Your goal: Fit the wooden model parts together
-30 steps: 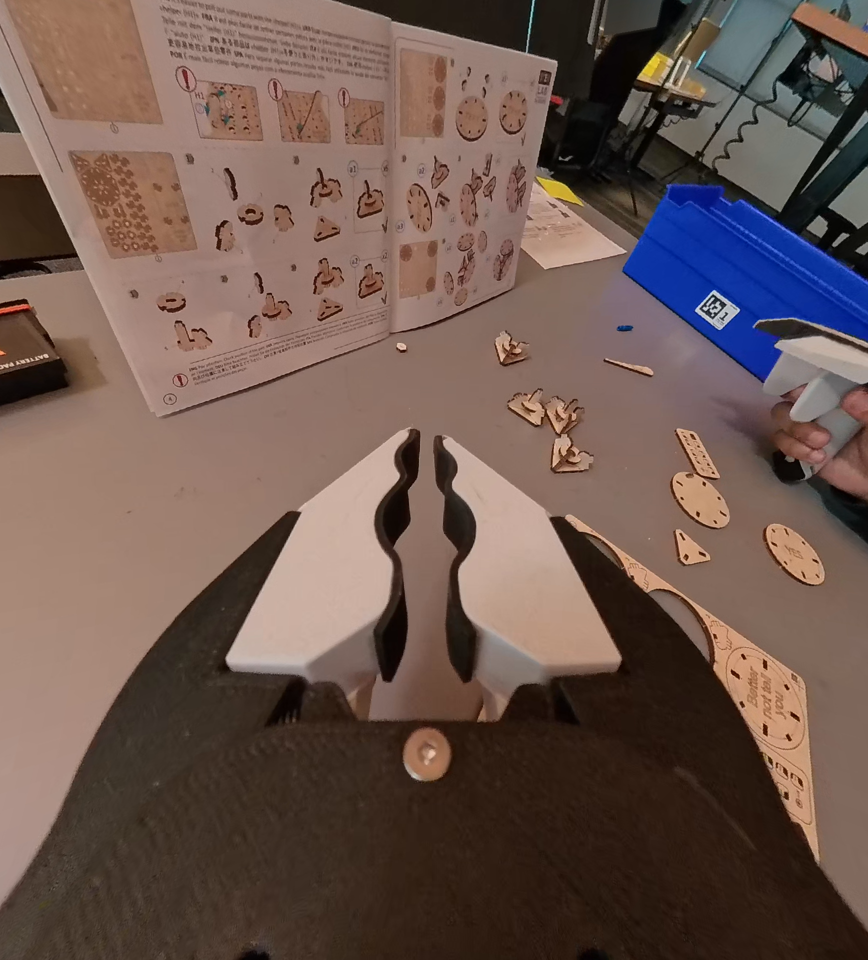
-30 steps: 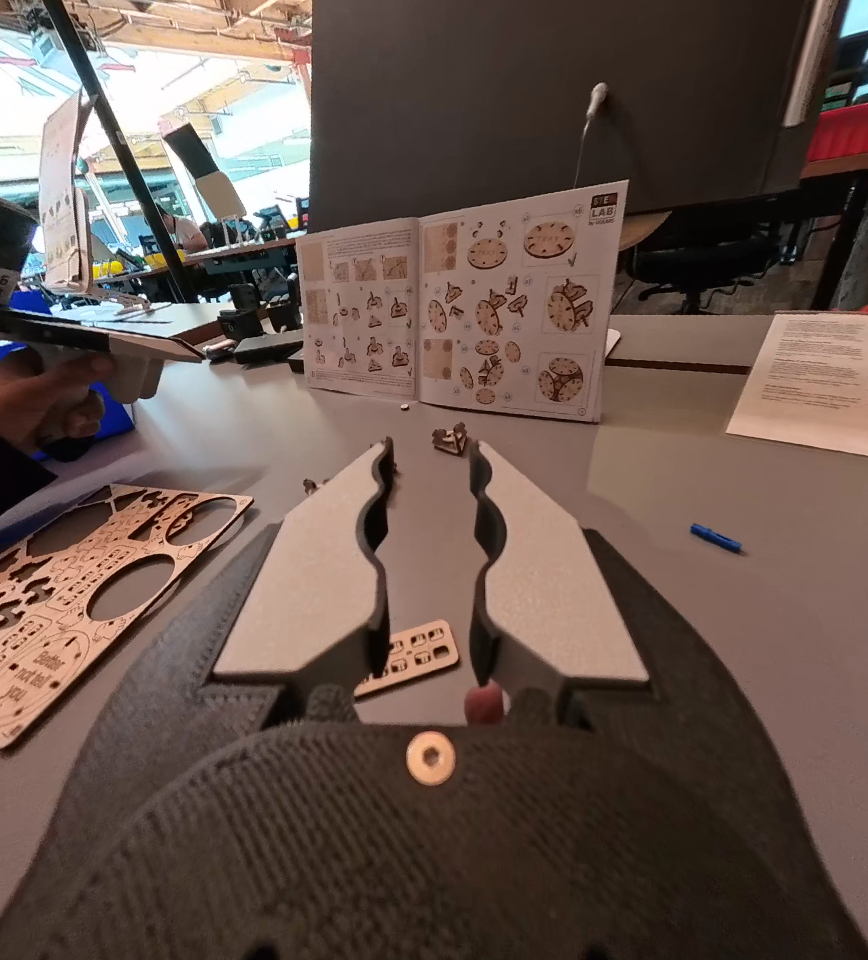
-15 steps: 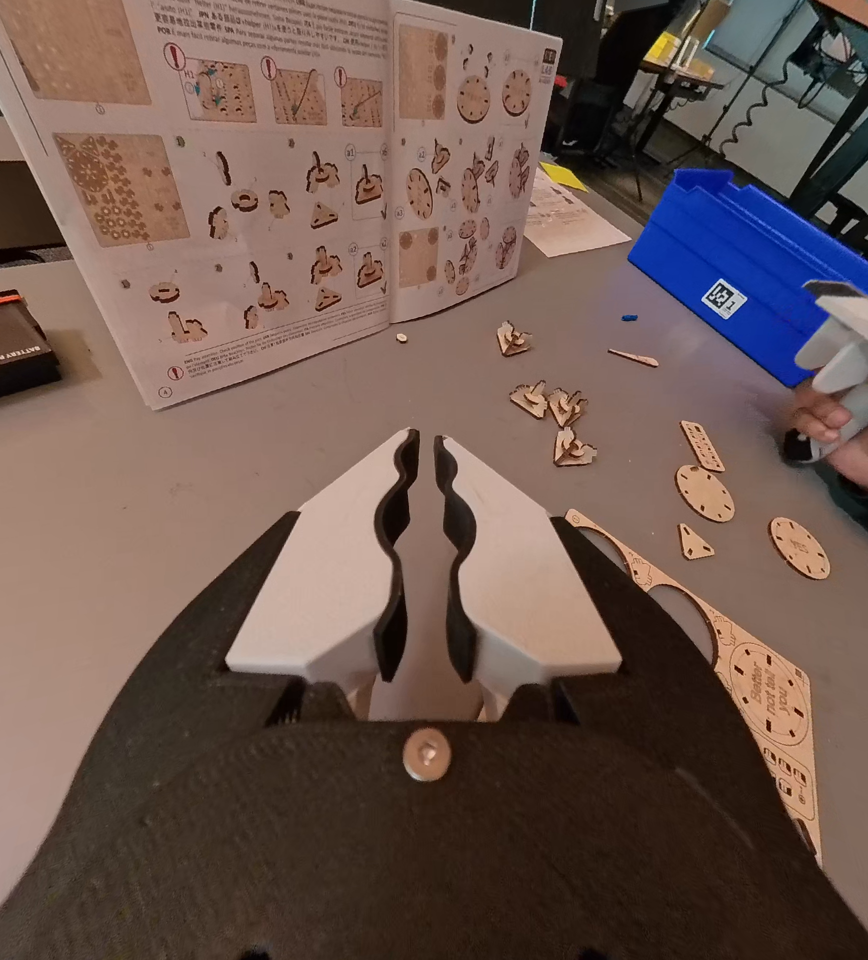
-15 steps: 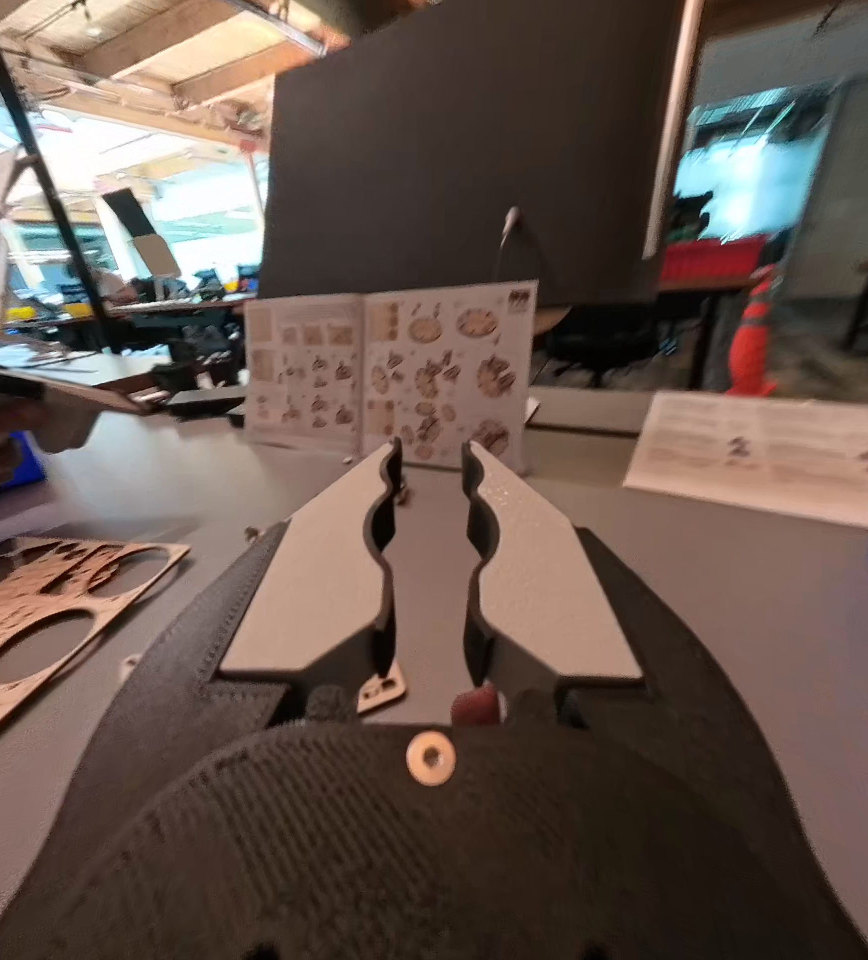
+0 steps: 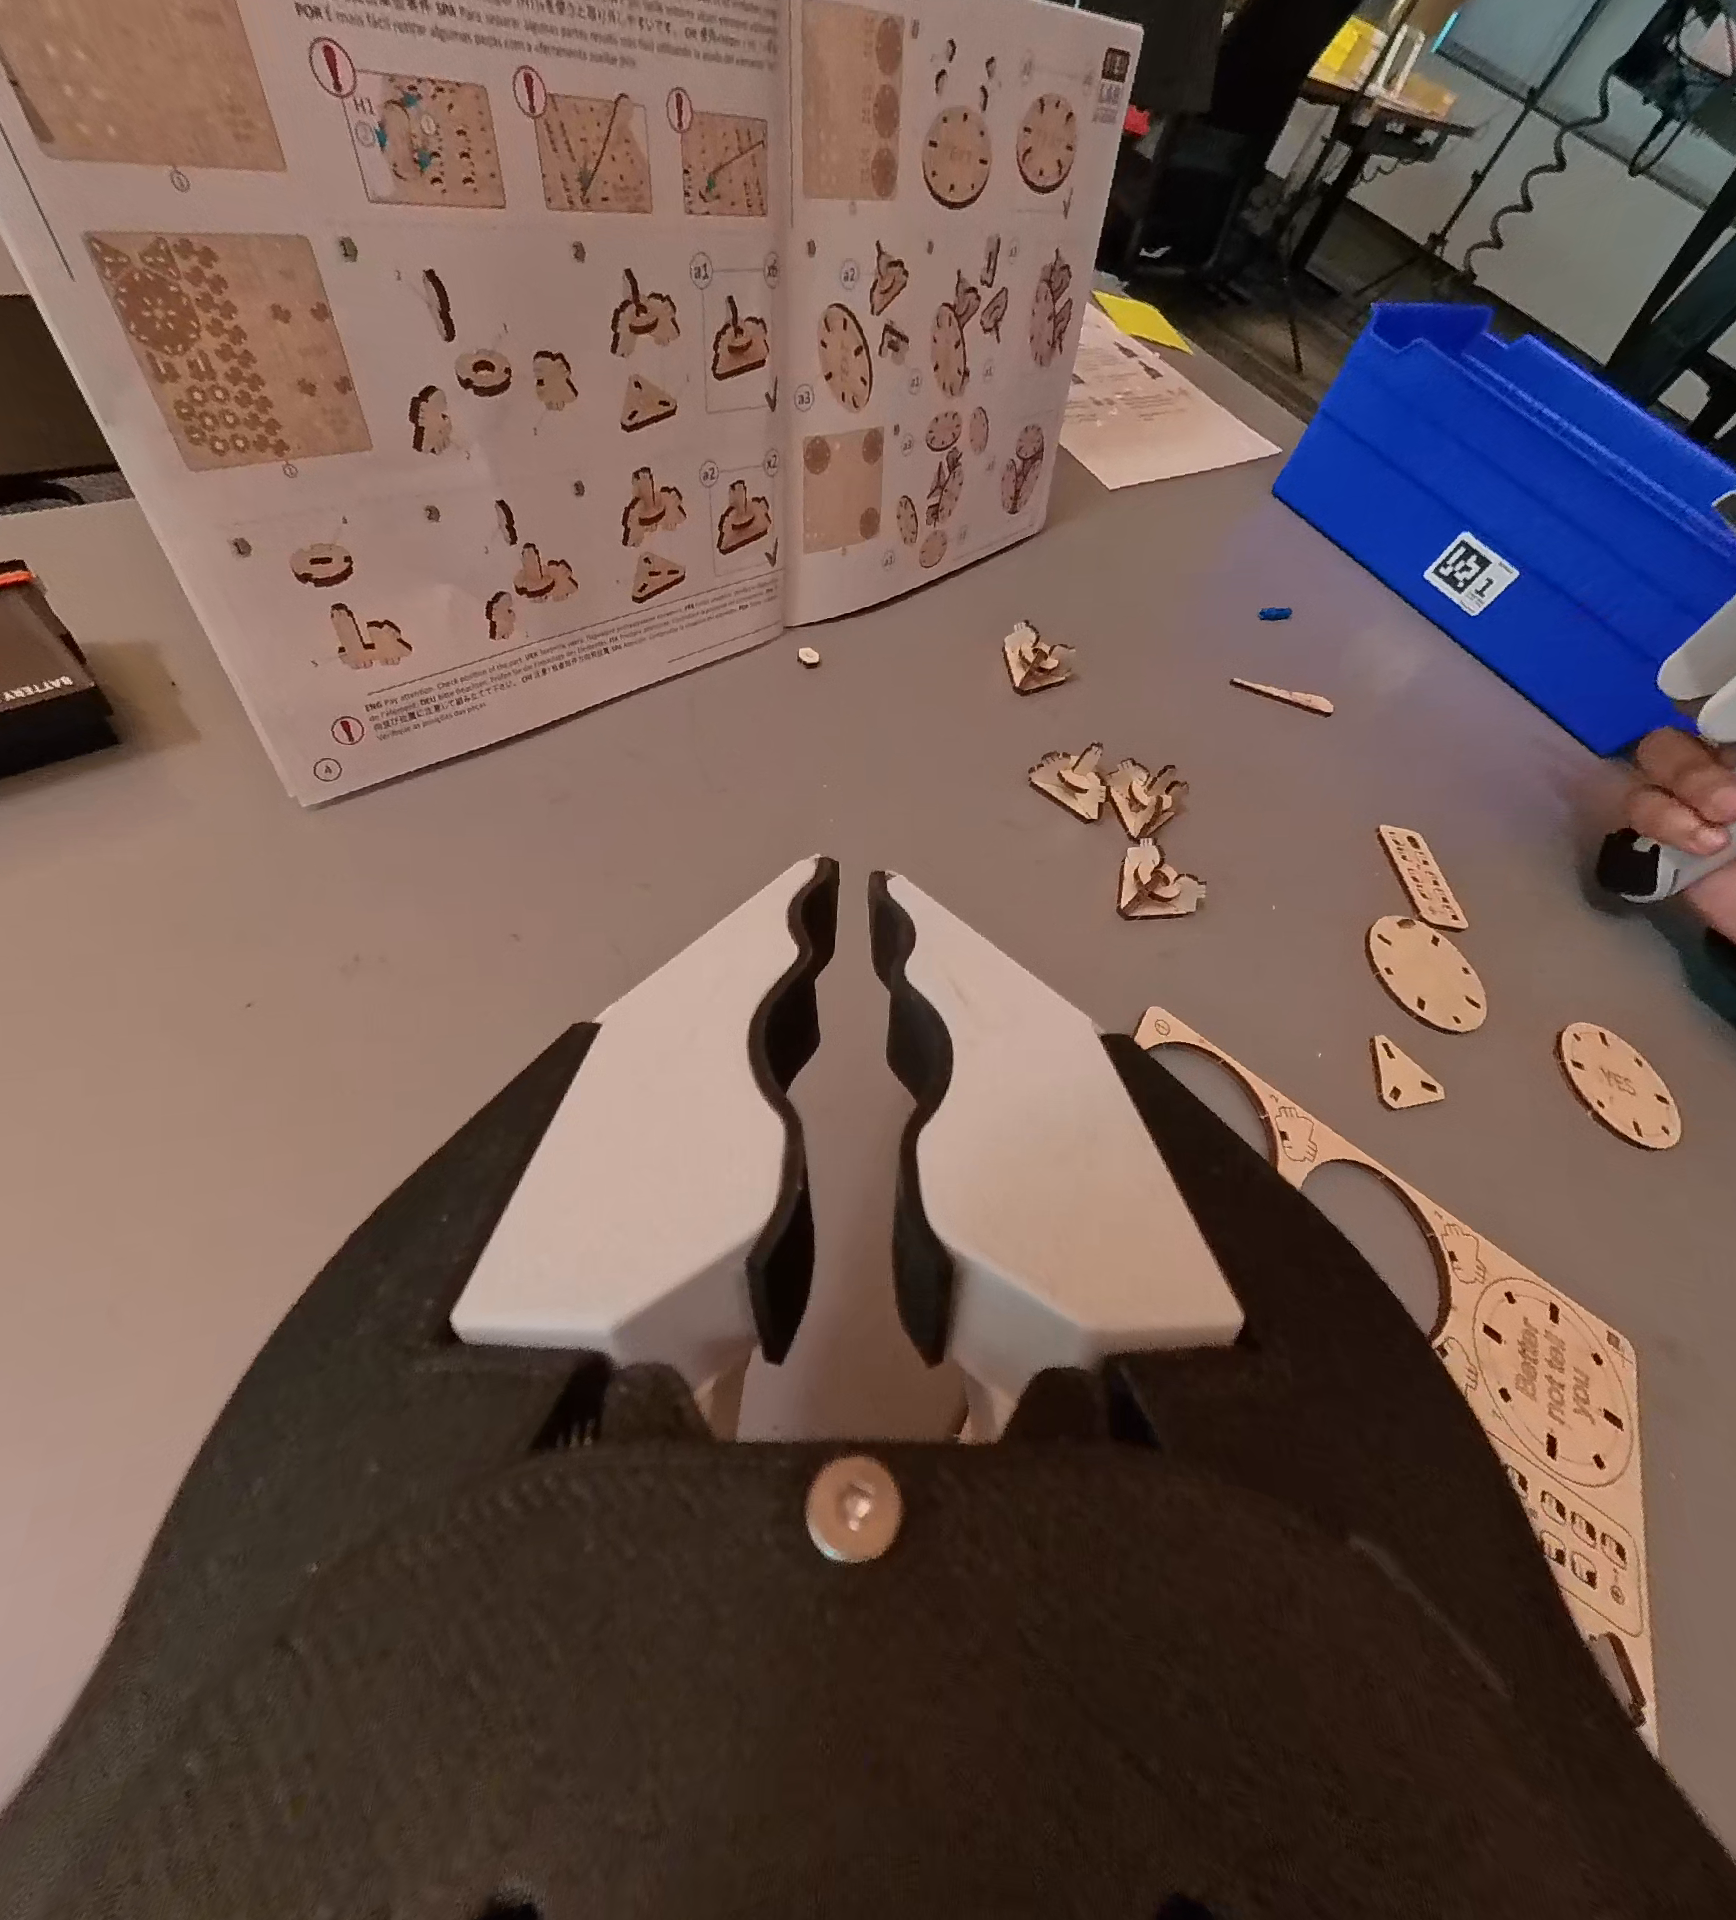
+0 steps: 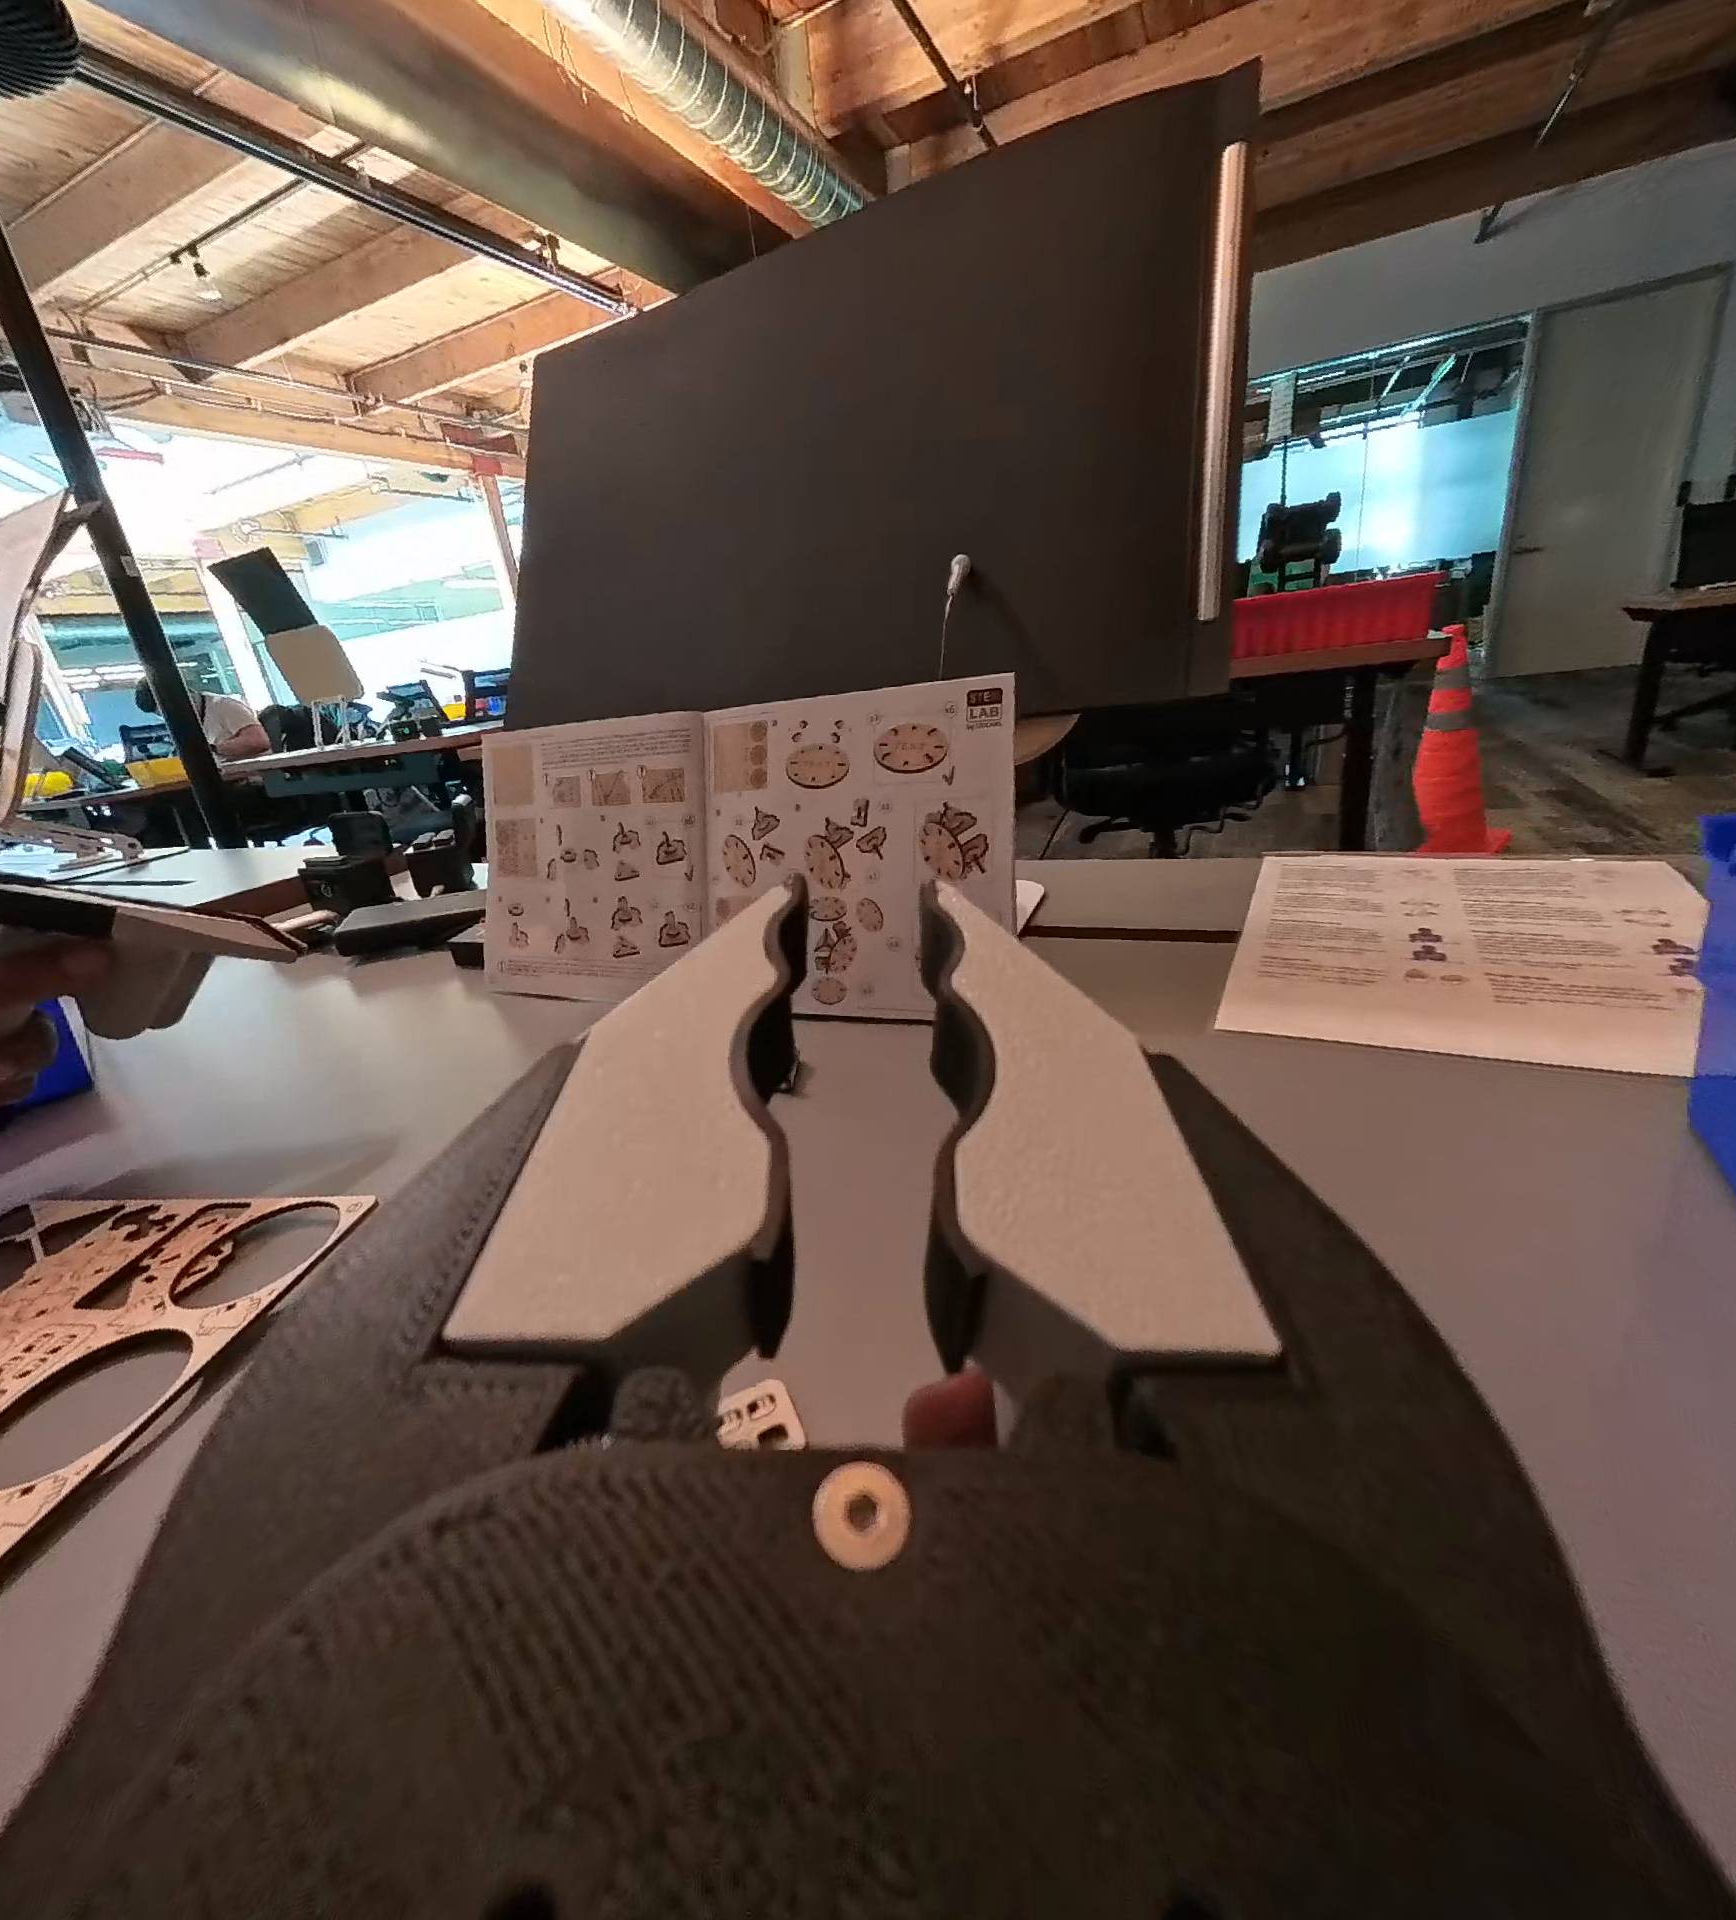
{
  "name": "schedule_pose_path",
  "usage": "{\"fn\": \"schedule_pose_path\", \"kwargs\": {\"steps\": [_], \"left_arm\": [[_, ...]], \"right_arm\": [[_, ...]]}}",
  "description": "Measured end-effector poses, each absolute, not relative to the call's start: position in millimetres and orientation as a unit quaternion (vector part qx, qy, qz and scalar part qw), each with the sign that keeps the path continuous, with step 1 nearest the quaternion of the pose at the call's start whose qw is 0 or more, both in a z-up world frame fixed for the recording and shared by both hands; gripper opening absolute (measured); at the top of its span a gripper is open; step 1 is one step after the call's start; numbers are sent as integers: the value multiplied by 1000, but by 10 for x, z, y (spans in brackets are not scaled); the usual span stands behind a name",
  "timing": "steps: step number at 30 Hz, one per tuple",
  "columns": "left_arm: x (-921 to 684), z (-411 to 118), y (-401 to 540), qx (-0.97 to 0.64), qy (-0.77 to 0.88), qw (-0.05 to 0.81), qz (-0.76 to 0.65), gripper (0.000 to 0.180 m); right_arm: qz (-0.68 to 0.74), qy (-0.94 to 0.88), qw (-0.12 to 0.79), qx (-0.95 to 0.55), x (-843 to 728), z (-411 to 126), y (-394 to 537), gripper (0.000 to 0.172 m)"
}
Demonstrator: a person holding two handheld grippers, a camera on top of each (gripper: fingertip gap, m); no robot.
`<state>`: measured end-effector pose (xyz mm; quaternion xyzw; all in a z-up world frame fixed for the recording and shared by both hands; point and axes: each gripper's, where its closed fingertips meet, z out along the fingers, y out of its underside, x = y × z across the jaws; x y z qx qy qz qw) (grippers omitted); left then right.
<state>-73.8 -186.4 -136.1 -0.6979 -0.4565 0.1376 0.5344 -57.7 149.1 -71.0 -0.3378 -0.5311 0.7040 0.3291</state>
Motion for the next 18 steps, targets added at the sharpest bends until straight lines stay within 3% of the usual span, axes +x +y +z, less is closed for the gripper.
{"fn": "schedule_pose_path", "kwargs": {"steps": [5,8,10,11,15,18], "left_arm": [[-738,-1384,-1861,-702,-457,529,138,5],[-740,-1399,-1877,-703,-458,525,141,5],[-740,-1405,-1899,-703,-461,522,143,5],[-741,-1401,-1904,-702,-461,523,144,5],[-739,-1422,-1874,-703,-461,524,135,5],[-737,-1476,-1852,-714,-460,511,136,5]], "right_arm": [[686,-573,297,-334,-580,-861,1330,29],[626,-669,169,-364,-542,-1289,1082,76],[577,-730,84,-358,-355,-1551,975,74],[549,-750,79,-360,-310,-1659,997,81],[471,-803,148,-334,-284,-1854,1114,83],[430,-837,138,-310,-224,-2006,1036,84]]}}
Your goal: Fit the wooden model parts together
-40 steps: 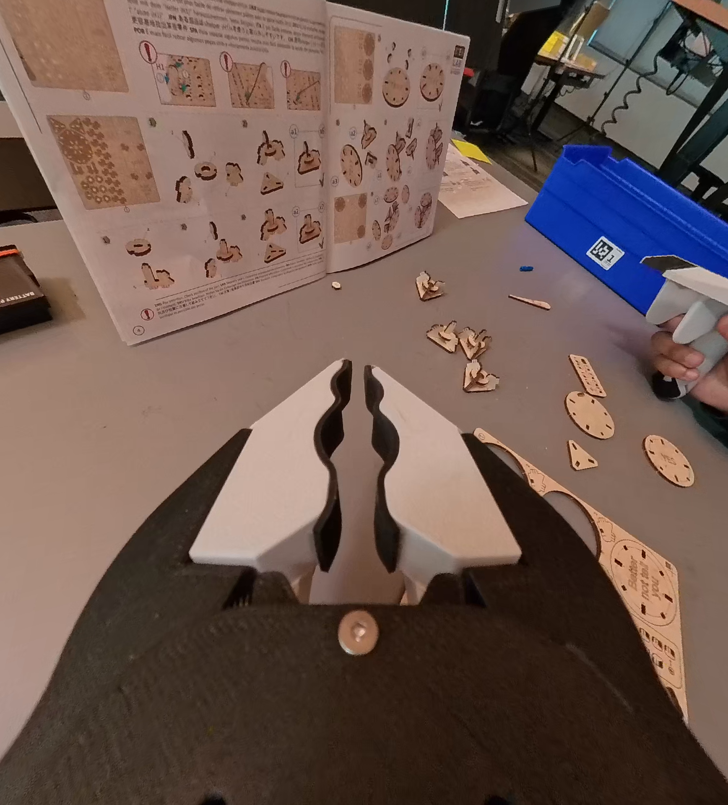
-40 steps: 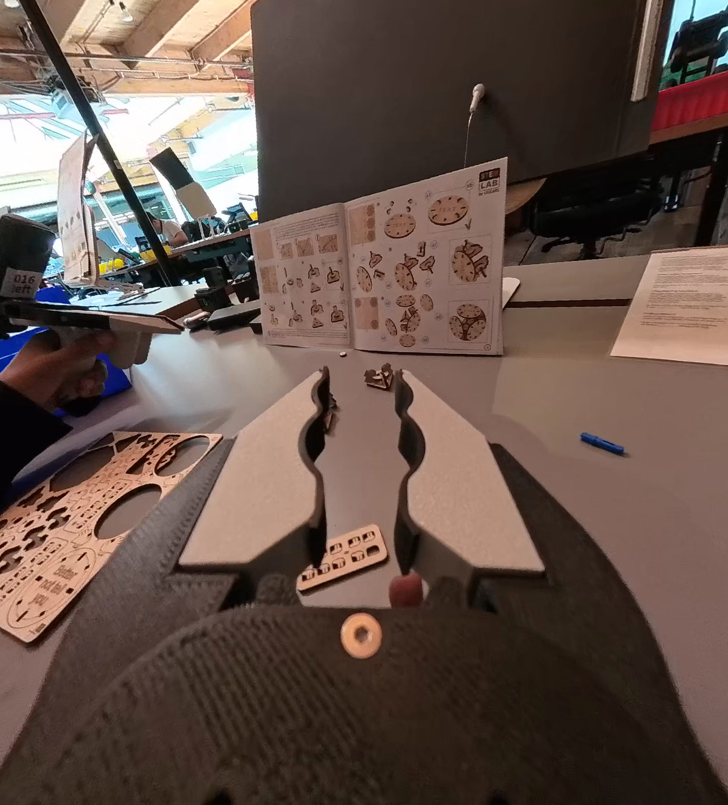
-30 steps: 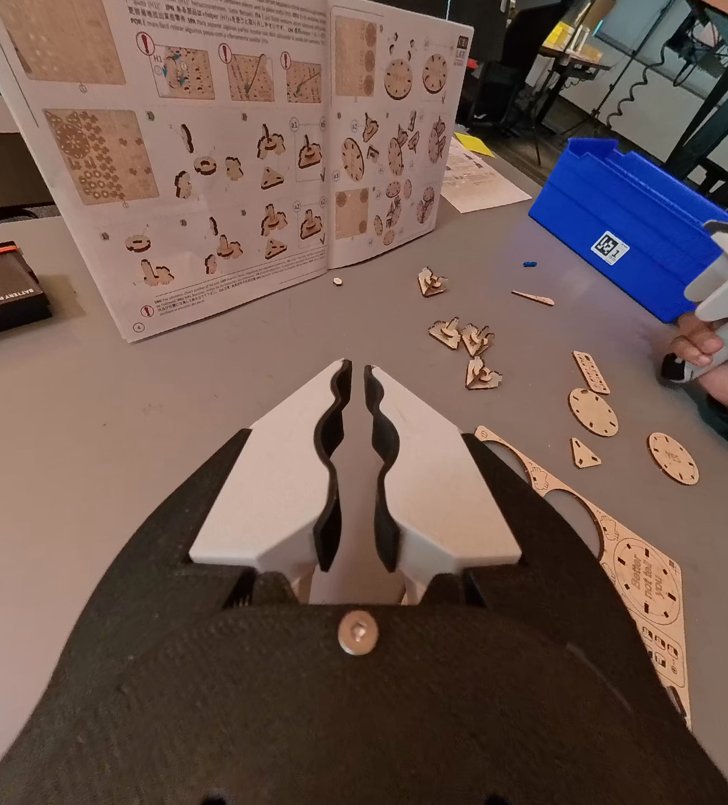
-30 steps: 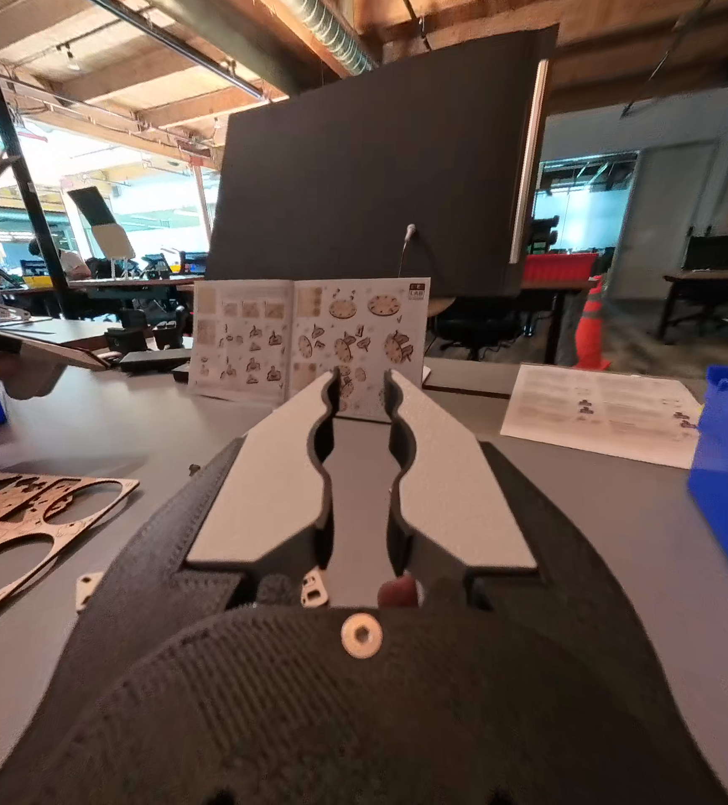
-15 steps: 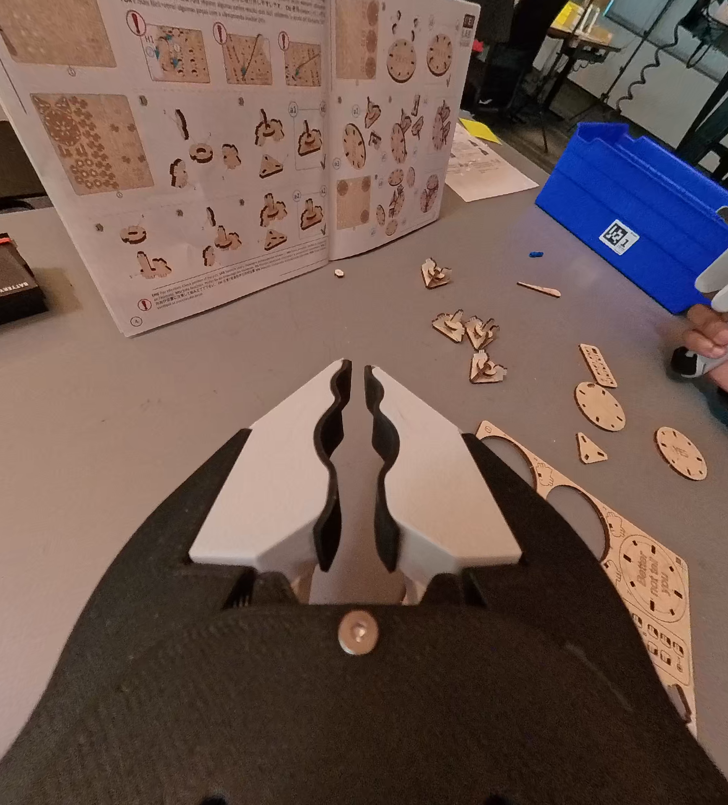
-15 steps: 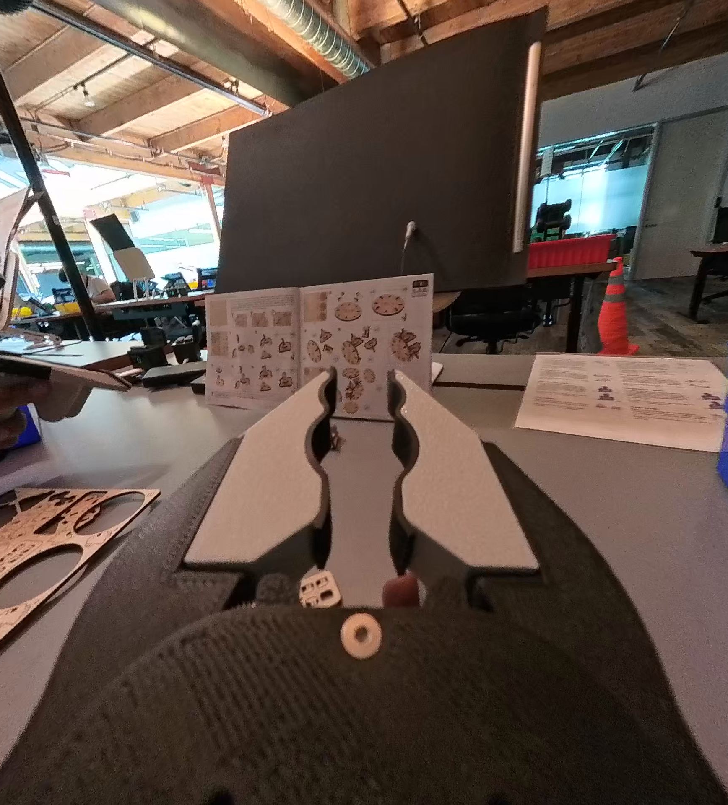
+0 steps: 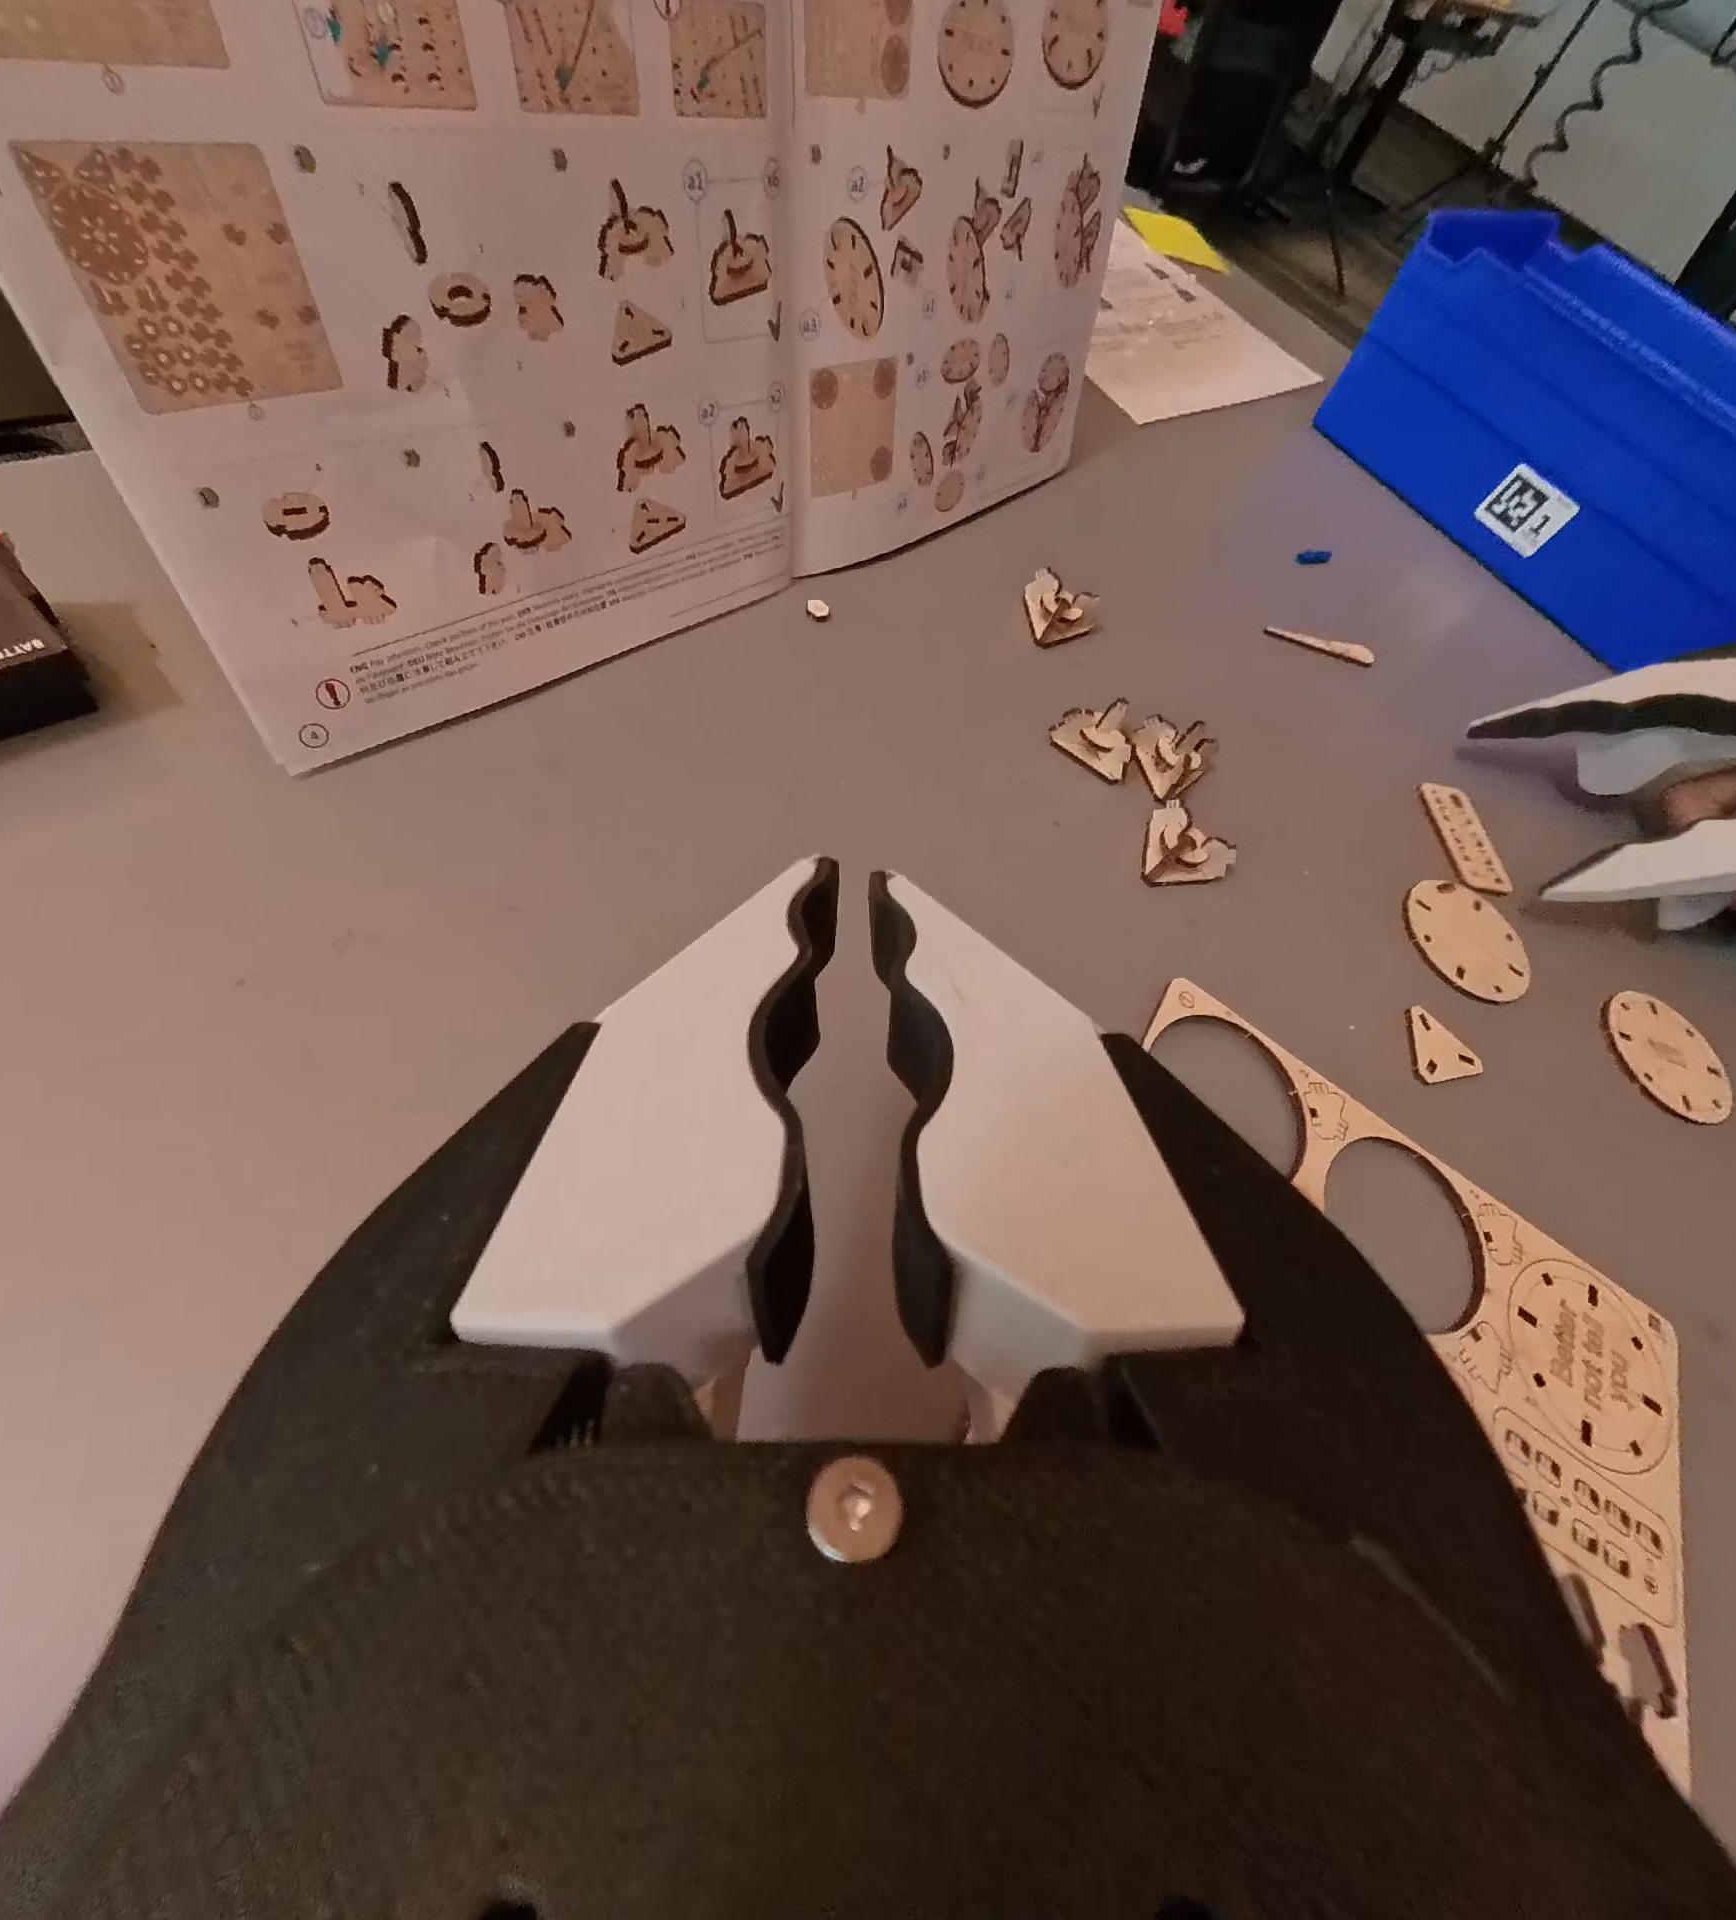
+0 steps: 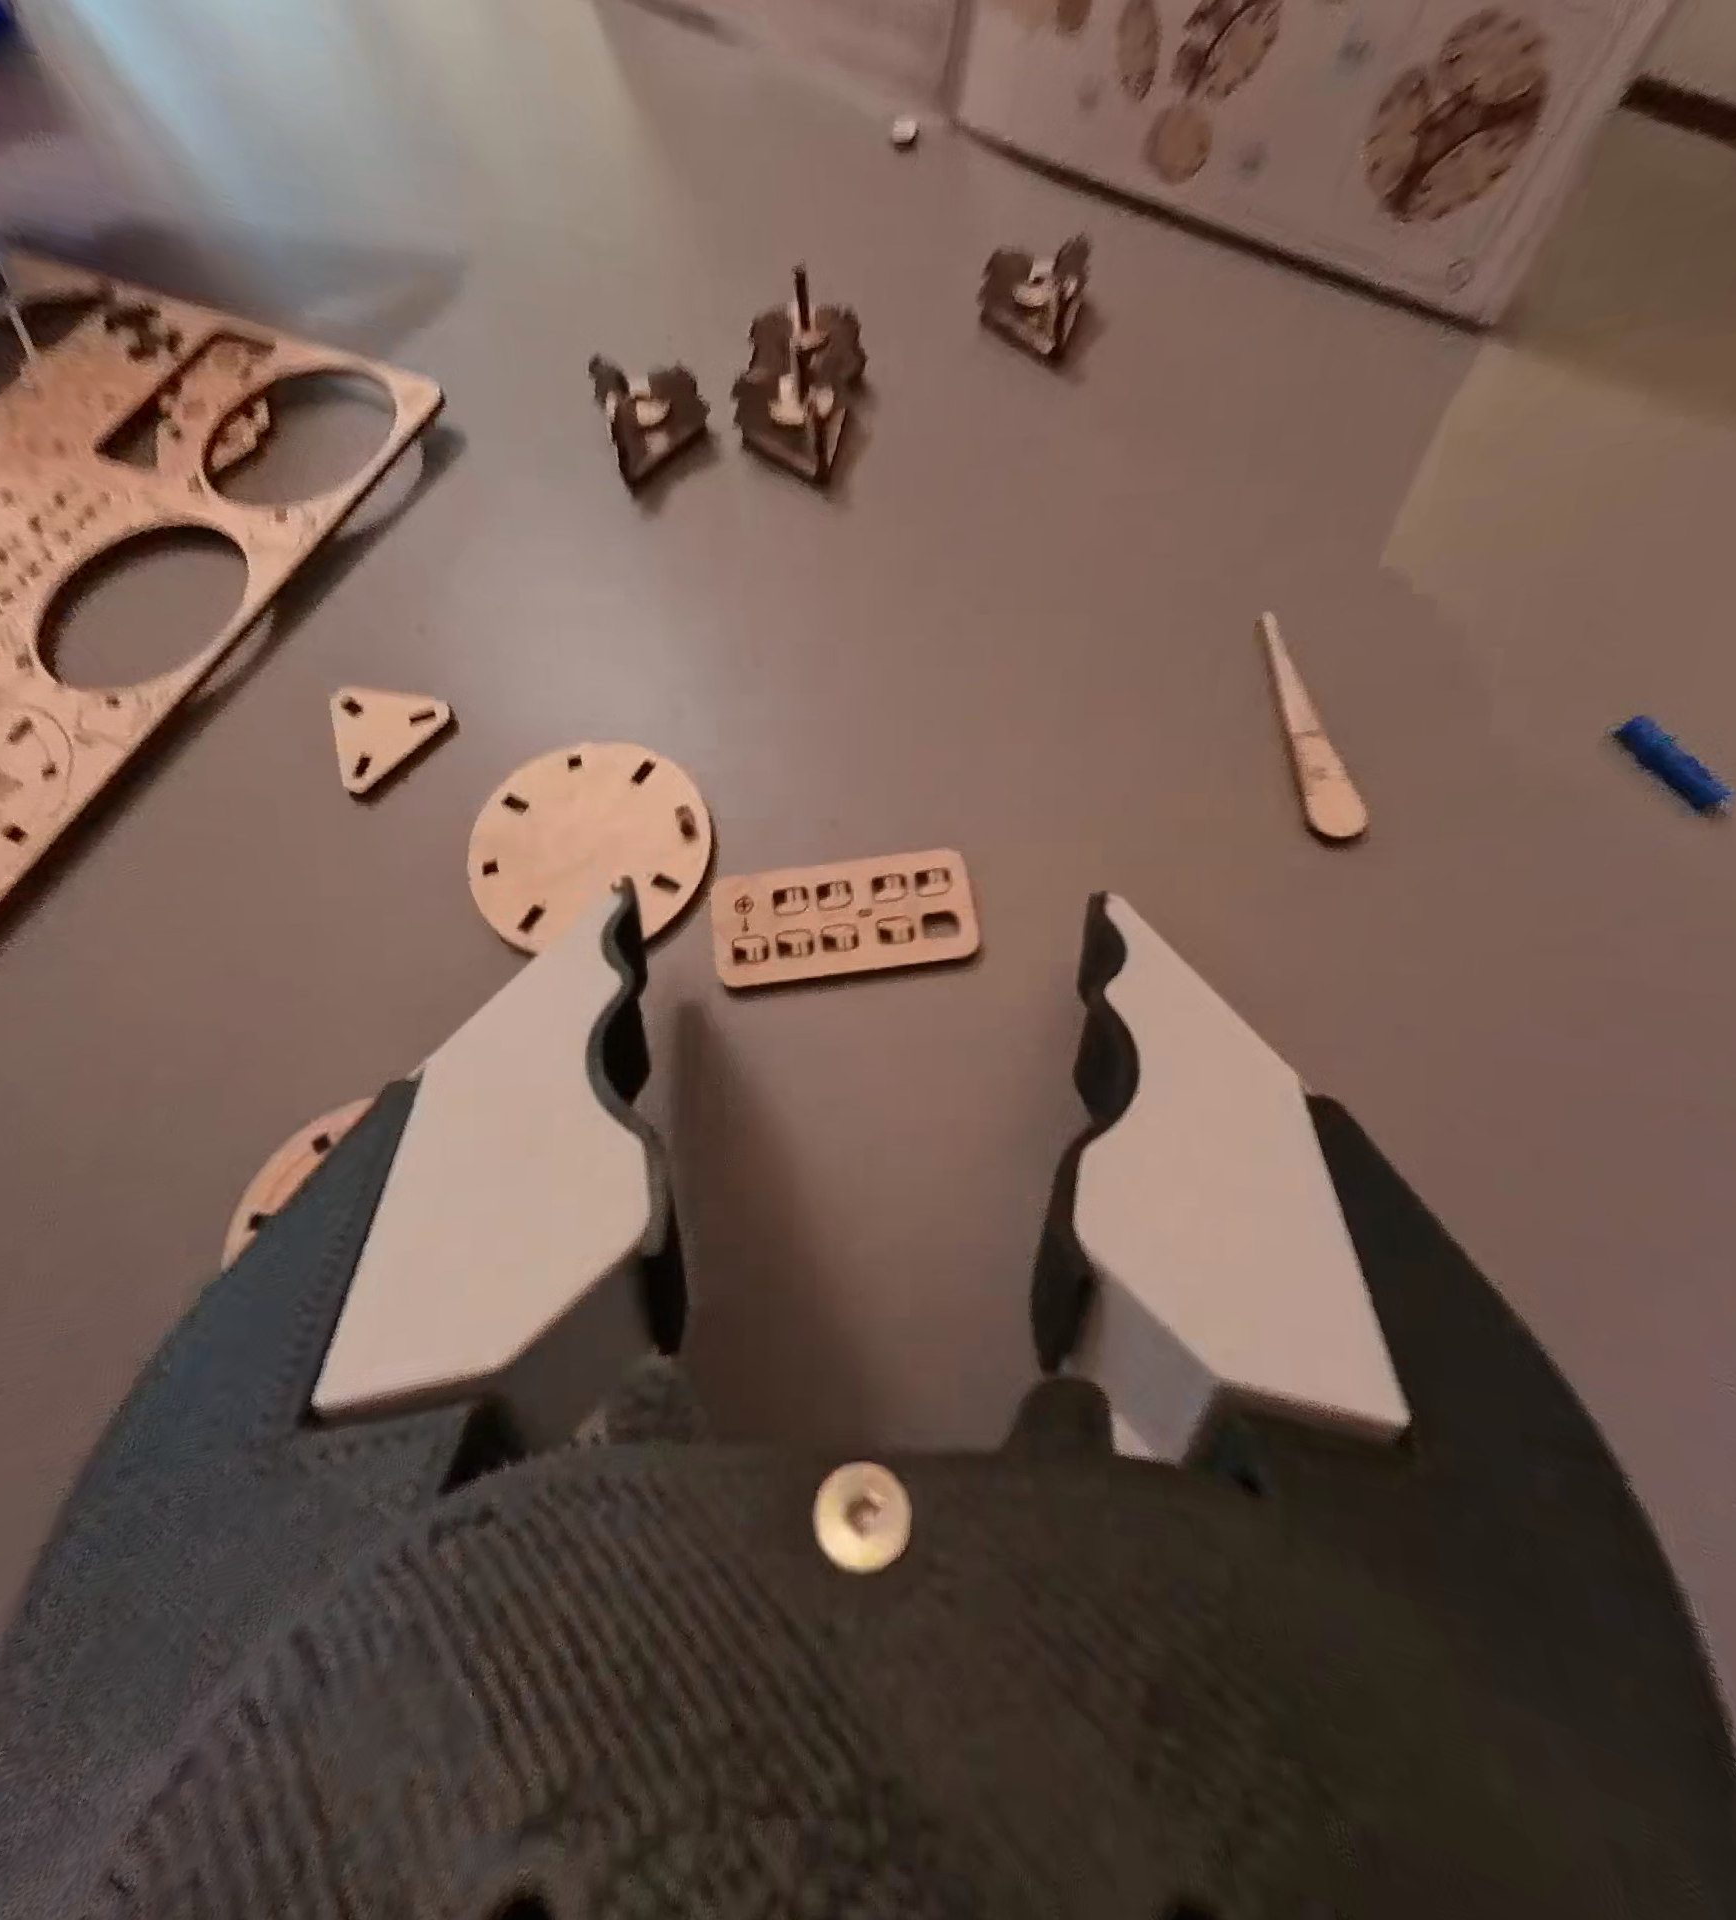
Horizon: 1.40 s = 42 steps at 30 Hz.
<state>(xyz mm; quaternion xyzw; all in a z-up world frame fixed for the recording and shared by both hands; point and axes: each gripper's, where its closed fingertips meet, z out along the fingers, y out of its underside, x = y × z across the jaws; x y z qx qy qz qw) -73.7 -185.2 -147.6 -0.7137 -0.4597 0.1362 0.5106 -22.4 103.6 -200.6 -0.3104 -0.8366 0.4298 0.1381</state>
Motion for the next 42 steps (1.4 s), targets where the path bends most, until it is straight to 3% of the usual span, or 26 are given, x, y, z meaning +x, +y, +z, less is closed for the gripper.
{"fn": "schedule_pose_path", "kwargs": {"steps": [3,7,11,16,18,21,23,25,27,32,34,39,42], "left_arm": [[-728,-1493,-1830,-719,-457,506,135,4],[-696,-1329,-1698,-702,-441,546,121,4],[-581,-998,-1300,-675,-407,612,62,10],[-376,-831,-549,-700,-348,623,-29,19],[-317,-891,-233,-711,-332,614,-82,32],[-323,-892,115,-673,-337,630,-193,68],[-381,-793,191,-619,-338,659,-262,73],[-421,-779,189,-591,-334,675,-288,69],[-332,-894,196,-603,-324,663,-303,44],[-235,-1229,223,-638,-341,617,-309,27],[-272,-1337,206,-650,-353,606,-293,0],[-320,-1232,135,-609,-349,639,-315,0],[-407,-1221,60,-591,-362,654,-302,0]], "right_arm": [[393,-860,122,-302,-191,-2149,1003,79],[390,-865,130,-287,-207,-2148,1017,54],[391,-871,127,-269,-232,-2145,1009,53],[409,-851,260,-201,-527,-1783,1039,53],[438,-833,308,-137,-567,-1437,893,53],[465,-798,382,-37,-644,-984,618,53],[479,-785,393,21,-675,-892,407,53],[513,-773,366,68,-604,-937,184,53],[547,-766,323,100,-449,-1075,42,53],[515,-778,337,127,-312,-1356,62,53],[523,-775,331,127,-269,-1345,50,53],[567,-753,325,79,-294,-1232,44,52],[639,-709,298,21,-329,-1030,130,40]]}}
